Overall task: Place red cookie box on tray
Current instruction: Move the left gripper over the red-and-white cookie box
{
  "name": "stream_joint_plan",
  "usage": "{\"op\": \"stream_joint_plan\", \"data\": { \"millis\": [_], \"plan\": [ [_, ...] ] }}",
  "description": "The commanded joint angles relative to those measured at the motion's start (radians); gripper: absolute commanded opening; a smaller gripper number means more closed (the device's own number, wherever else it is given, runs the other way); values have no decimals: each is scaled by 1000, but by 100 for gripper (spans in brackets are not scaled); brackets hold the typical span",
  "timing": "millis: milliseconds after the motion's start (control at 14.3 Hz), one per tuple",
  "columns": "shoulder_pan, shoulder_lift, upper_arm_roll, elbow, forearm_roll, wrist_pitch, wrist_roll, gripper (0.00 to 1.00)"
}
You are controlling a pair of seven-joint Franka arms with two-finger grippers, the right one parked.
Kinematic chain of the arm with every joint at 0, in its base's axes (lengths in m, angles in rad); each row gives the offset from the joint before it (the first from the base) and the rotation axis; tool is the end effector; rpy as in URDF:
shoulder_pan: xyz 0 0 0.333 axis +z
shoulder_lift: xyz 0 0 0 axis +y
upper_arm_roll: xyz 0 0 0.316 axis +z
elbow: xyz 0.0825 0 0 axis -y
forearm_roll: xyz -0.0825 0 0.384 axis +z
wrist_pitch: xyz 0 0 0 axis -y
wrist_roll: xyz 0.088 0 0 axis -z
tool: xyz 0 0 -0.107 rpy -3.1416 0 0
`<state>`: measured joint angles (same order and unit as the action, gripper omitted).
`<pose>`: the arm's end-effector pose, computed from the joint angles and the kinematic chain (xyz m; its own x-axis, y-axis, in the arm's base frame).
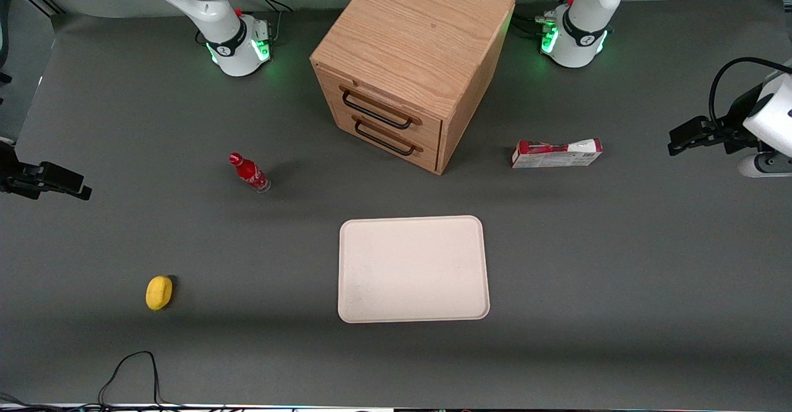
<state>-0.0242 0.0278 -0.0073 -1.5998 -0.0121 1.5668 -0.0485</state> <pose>0.5603 -0.0189 0.5950 0.9980 0.0170 -0.0613 0.0176 -0.9998 0.0093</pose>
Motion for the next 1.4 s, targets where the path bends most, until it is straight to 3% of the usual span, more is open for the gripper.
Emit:
{"op": "stream_joint_plan", "data": {
  "millis": [0,350,561,981,1332],
  "plan": [
    [-8,-3,9,6,1,-19,19,100],
    [-17,-5,6,-8,1,-19,16,100],
    [-45,-72,-11,-110,3,2,1,100],
    [-184,-389,-58,-526,-8,153,-218,100],
    [-189,-641,-82,-784,-39,179,-231,100]
  ]
}}
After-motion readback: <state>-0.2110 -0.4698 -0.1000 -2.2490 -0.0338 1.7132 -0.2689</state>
